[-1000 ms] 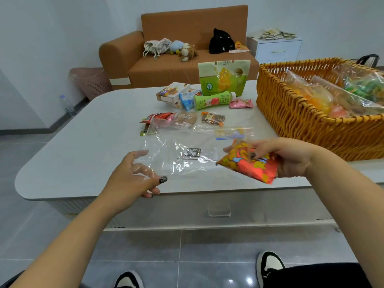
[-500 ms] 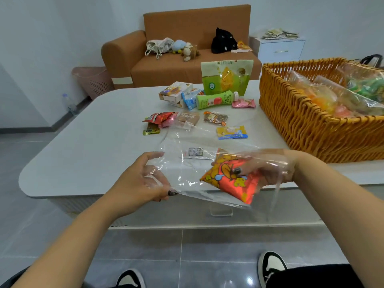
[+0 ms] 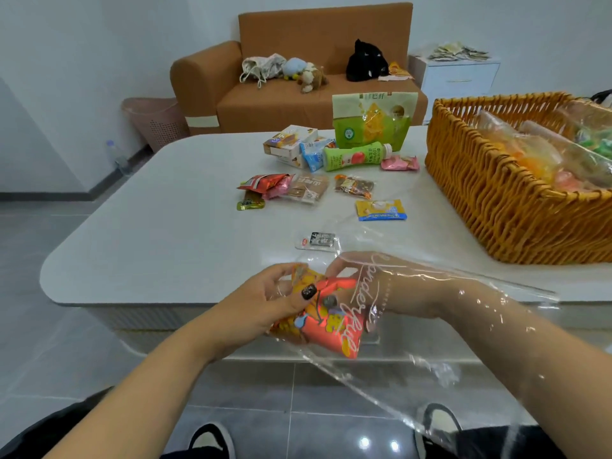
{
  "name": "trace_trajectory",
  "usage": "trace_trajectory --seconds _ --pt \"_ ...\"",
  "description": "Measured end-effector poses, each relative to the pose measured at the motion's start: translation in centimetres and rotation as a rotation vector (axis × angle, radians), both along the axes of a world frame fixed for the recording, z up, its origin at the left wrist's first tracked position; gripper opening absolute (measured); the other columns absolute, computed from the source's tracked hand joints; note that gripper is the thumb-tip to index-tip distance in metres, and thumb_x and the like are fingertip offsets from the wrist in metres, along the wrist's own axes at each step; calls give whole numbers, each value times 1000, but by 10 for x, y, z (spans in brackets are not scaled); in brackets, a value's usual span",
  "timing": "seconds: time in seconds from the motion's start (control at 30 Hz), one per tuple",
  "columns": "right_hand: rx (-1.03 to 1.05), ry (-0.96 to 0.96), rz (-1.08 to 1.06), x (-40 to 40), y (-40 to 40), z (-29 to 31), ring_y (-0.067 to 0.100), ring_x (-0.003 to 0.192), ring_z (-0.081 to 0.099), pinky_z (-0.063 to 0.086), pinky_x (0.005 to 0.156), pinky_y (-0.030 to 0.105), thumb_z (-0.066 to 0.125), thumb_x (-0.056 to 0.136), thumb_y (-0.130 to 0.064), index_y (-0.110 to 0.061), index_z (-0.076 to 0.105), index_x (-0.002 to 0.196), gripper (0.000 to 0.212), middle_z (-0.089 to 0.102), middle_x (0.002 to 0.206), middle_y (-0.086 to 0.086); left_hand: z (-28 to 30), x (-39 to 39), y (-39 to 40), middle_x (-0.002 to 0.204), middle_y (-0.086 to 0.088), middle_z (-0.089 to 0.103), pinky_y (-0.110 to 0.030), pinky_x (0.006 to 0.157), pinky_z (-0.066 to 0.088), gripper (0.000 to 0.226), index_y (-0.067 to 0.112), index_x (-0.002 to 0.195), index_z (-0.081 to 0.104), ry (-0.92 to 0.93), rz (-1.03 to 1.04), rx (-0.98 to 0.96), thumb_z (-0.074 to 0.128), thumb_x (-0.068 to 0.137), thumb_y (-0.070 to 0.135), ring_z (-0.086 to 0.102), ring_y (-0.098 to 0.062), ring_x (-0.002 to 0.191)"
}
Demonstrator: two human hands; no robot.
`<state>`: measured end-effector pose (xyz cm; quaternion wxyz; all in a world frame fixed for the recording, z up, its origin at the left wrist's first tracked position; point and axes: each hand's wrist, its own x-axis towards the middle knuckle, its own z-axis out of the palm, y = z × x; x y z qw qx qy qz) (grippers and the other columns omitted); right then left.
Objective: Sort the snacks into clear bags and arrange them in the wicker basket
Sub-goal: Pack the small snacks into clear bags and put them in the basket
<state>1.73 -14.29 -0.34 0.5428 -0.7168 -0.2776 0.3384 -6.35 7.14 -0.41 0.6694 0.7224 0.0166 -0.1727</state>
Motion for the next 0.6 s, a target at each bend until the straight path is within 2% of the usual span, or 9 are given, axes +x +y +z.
trace_trajectory --seconds 0.07,0.17,0.23,0.33,0.4,0.47,0.53,0.6 --pt "117 13 -130 1 5 4 25 82 67 57 68 39 71 86 -19 -12 63 107 24 68 96 16 0 4 4 114 3 72 -34 72 61 55 26 130 50 -78 67 -9 66 77 28 71 -19 100" --pt "149 -119 -258 -1 14 15 21 74 67 58 62 34 71 84 -14 -6 62 108 27 68 97 15 4 8 10 117 3 71 -35 75 59 62 23 132 49 -130 88 42 72 75 28 71 -17 98" --pt "139 -88 -236 -1 18 18 30 77 69 59 67 41 72 83 -12 -8 62 111 30 70 98 14 9 10 15 109 0 73 -35 74 60 56 23 129 51 -106 49 94 75 78 22 72 -15 89" --pt "119 -143 -164 5 30 20 36 86 69 57 73 51 76 81 -17 -12 67 109 30 71 100 11 17 16 22 107 -3 73 -37 72 59 49 23 126 54 -13 -14 44 74 81 25 72 -18 91" --pt "47 -185 -156 12 46 23 26 79 69 57 66 43 75 81 -19 -15 70 105 25 71 97 9 22 20 27 106 -4 74 -41 74 60 46 21 122 56 32 36 -8 65 83 42 73 -20 92" --pt "-21 -194 -120 20 62 30 13 74 67 55 56 28 73 84 -21 -17 70 106 23 70 97 7 28 26 33 104 -6 75 -35 65 60 46 19 121 57 43 126 0 51 90 52 74 -20 86" --pt "-80 -209 -37 32 76 39 10 74 66 51 54 21 71 86 -21 -18 70 111 25 71 99 6 32 31 40 99 -8 75 -29 59 57 41 17 119 57 36 228 6 44 98 49 73 -18 77" --pt "-183 -282 66 44 87 50 14 74 65 51 56 22 68 89 -18 -21 69 116 27 70 100 7 35 36 47 98 -10 75 -30 65 58 34 18 116 56 29 306 24 44 100 44 73 -20 77"
